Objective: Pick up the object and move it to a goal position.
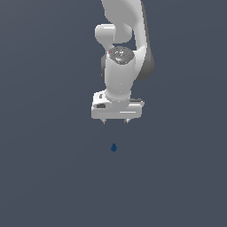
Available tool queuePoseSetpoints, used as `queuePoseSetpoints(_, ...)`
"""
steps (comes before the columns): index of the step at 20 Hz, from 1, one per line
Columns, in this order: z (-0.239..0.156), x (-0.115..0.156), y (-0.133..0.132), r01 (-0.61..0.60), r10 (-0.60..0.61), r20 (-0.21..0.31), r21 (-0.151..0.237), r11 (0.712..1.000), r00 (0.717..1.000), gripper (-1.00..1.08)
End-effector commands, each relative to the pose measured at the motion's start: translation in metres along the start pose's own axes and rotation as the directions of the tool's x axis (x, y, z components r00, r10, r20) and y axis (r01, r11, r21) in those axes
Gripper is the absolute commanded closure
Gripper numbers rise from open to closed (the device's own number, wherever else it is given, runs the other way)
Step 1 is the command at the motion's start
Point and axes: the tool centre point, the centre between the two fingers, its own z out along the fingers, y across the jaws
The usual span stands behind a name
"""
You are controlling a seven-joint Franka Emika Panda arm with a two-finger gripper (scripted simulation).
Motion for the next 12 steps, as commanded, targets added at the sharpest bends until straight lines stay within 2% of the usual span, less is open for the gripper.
queuePoseSetpoints(1, 0.000, 0.000, 0.000, -0.001, 0.001, 0.000, 0.000, 1.000, 1.000, -0.92)
queuePoseSetpoints(12, 0.018, 0.012, 0.001, 0.082, -0.083, 0.011, 0.004, 0.997, 0.997, -0.92)
